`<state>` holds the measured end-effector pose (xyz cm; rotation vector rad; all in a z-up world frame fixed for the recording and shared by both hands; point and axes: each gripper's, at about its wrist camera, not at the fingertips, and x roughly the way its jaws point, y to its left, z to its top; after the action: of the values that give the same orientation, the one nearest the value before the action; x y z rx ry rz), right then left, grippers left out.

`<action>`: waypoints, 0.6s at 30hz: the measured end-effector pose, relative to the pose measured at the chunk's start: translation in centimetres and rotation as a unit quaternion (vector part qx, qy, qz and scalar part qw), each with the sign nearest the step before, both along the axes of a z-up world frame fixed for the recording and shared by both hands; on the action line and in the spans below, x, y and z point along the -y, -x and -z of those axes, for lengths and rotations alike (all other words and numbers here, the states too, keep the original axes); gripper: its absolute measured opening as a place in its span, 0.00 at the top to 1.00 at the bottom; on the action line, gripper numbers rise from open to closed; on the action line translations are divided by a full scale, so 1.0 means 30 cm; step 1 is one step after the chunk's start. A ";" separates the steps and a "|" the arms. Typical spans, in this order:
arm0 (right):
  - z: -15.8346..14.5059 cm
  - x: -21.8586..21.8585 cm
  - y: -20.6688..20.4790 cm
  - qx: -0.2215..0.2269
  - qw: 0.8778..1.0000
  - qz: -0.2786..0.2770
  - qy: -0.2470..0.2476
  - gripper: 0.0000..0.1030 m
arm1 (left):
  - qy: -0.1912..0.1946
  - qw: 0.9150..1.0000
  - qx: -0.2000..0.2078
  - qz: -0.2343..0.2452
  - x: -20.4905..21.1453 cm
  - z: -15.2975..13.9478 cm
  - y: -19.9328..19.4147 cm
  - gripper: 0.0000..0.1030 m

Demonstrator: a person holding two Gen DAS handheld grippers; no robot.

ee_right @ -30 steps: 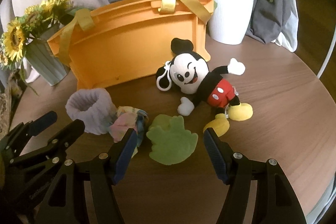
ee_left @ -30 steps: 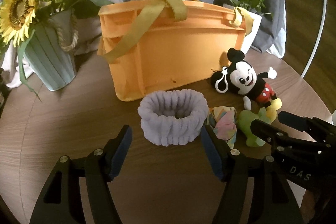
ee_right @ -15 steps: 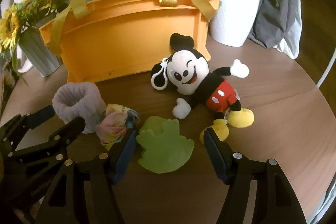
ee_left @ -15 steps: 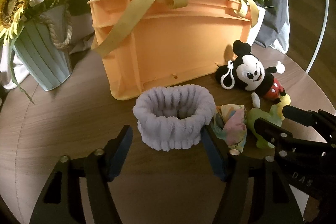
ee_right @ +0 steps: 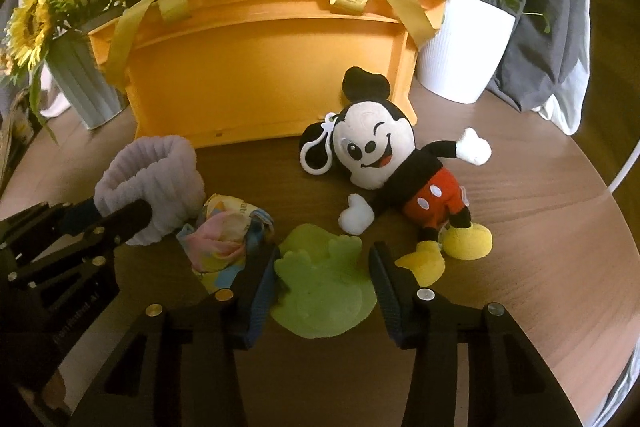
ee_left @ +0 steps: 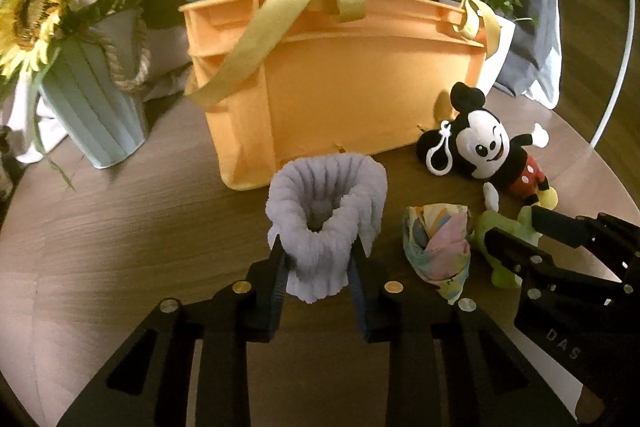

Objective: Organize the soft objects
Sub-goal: 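Grasp the lavender fuzzy wristband with the left tool while the right tool grasps the green frog sponge, then lift the wristband with the left tool while the right tool carries the frog sponge over the crate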

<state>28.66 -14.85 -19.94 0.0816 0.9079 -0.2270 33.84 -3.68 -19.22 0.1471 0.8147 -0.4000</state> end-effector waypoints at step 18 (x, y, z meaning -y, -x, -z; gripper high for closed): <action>-0.175 0.107 0.053 0.055 0.995 -0.081 -0.033 0.54 | 0.027 0.993 0.038 -0.107 0.021 -0.192 0.160 0.73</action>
<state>27.07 -18.05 -14.70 0.0804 0.8070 -0.0402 29.04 -4.32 -13.47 0.0242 0.7354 -0.2133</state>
